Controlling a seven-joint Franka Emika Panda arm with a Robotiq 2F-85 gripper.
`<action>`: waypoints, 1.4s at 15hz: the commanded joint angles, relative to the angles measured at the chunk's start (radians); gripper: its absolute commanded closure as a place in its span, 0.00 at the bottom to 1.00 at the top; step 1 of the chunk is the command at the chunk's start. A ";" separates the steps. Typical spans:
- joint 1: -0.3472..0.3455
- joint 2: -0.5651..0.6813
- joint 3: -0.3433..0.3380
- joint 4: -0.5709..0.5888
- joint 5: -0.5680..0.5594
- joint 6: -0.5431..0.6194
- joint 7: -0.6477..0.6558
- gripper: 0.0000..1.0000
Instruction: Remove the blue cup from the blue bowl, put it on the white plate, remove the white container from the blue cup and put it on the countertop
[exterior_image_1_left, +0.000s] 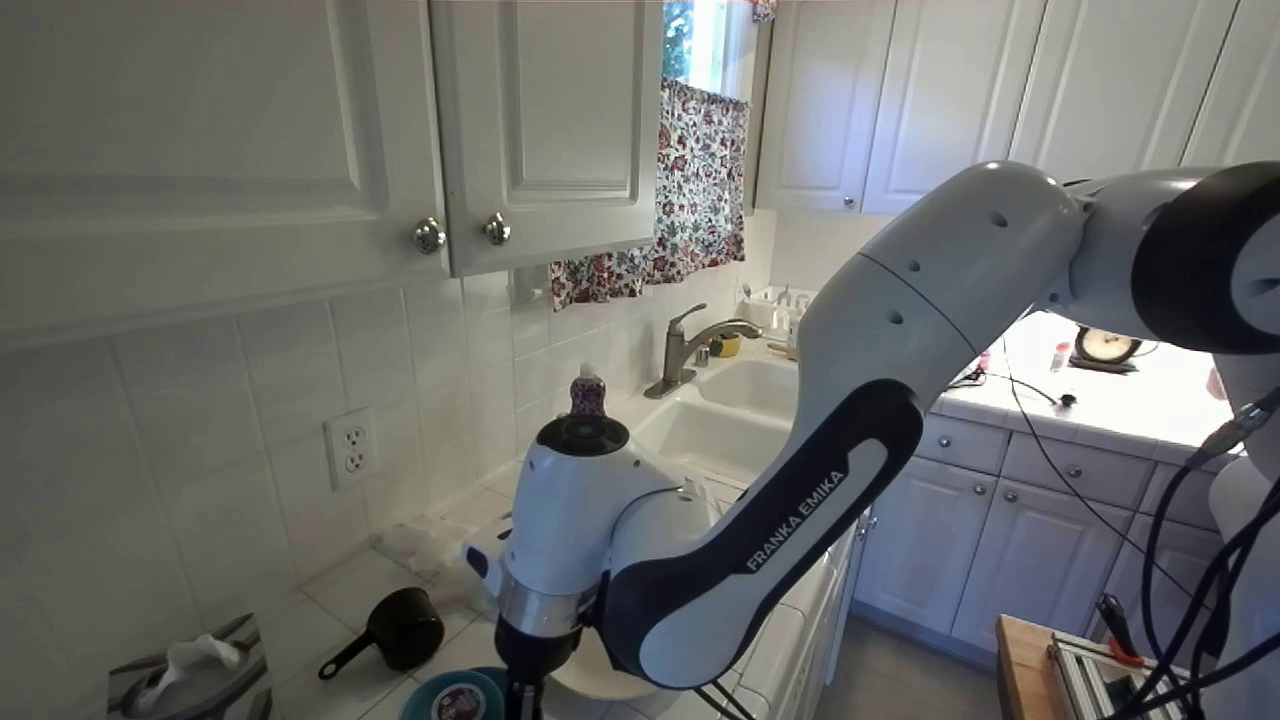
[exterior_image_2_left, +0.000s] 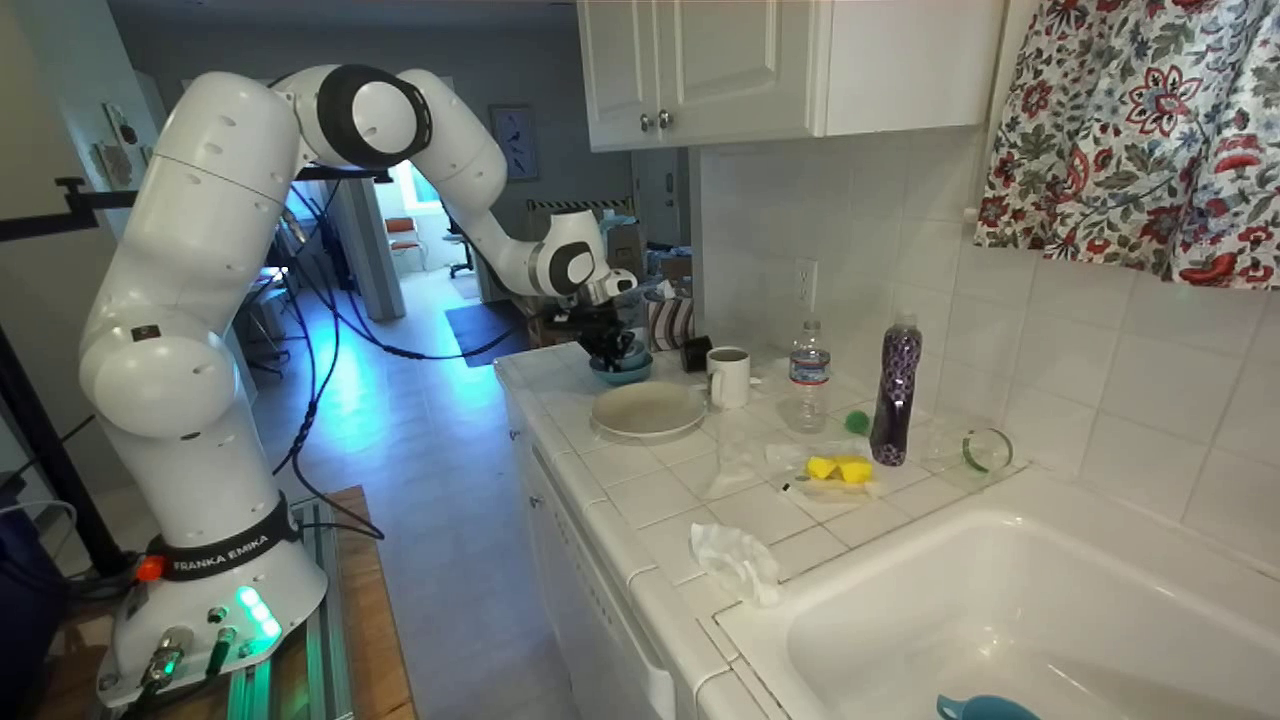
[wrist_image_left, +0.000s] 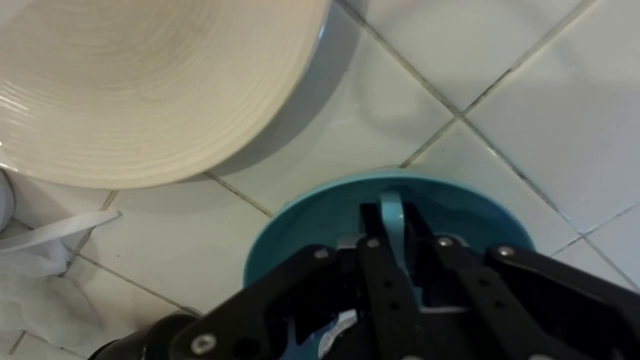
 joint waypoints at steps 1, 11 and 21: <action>0.026 -0.051 -0.025 -0.027 -0.027 -0.005 0.045 0.97; 0.056 -0.147 -0.048 -0.036 -0.060 -0.175 0.086 0.97; 0.012 -0.265 -0.014 -0.129 -0.016 -0.345 0.086 0.97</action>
